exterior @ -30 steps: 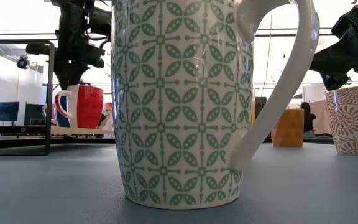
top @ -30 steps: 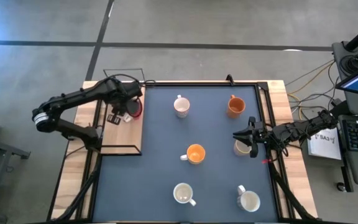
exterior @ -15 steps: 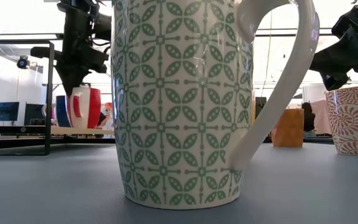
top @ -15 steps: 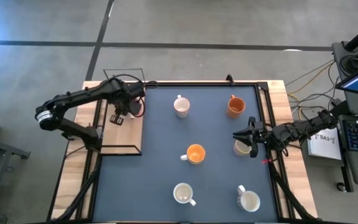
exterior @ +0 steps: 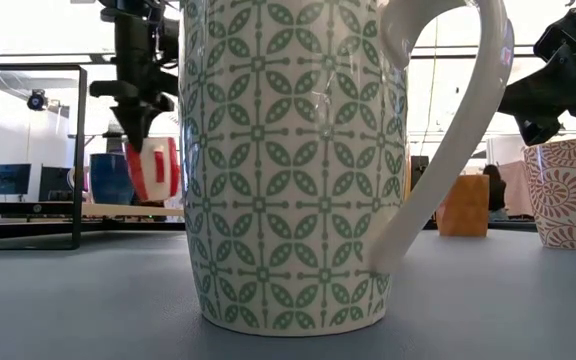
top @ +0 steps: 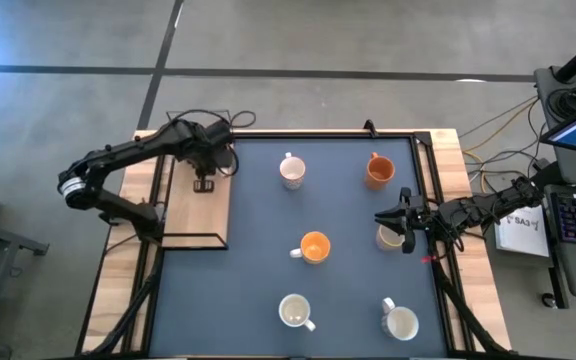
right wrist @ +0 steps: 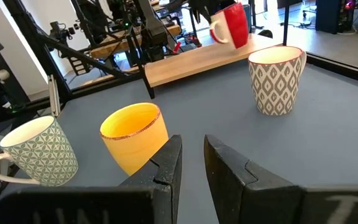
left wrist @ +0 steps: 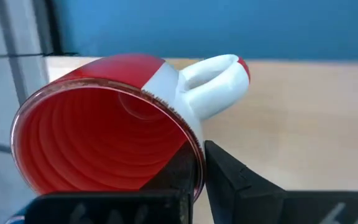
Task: Place coffee mugs
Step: Put the red mug on the shelf
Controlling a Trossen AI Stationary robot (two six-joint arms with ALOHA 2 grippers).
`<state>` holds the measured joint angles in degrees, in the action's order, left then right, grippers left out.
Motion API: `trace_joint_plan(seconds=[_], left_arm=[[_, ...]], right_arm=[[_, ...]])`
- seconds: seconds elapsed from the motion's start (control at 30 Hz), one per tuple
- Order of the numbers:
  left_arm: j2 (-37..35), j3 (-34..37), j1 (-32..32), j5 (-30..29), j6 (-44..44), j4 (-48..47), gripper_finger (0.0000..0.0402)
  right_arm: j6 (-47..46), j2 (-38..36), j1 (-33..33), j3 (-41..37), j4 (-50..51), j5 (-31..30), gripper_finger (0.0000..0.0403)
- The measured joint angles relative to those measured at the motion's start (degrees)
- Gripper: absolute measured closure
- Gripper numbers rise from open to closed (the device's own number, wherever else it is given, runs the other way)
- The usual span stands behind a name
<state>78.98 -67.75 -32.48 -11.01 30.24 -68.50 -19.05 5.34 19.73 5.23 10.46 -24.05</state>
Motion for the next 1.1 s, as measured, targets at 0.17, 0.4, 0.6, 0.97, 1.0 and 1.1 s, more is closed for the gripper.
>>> trace_joint_plan(seconds=[0.17,0.4,0.6,0.97,1.0,1.1], left_arm=[[3.1,-3.2,-2.6,1.5,-9.2,-0.2,0.0392],[11.4,-10.1,-7.6,3.6,-16.9,-3.5,0.0391],[14.7,-13.2,-11.3,7.8,-17.6,-4.5,0.0391],[15.0,-15.0,-13.9,7.5,-19.0,-3.3,0.0379],[15.0,-15.0,-14.1,7.5,-19.2,-3.3,0.0375],[15.0,-15.1,-14.3,7.5,-19.3,-3.3,0.0361]], right_arm=[[0.0,0.0,0.0,0.0,0.0,0.0,0.0346],[0.0,0.0,0.0,0.0,0.0,0.0,0.0346],[0.0,0.0,0.0,0.0,0.0,0.0,0.0346],[0.0,0.0,0.0,0.0,0.0,0.0,0.0346],[0.0,0.0,0.0,0.0,0.0,0.0,0.0346],[0.0,0.0,0.0,0.0,0.0,0.0,0.0346]])
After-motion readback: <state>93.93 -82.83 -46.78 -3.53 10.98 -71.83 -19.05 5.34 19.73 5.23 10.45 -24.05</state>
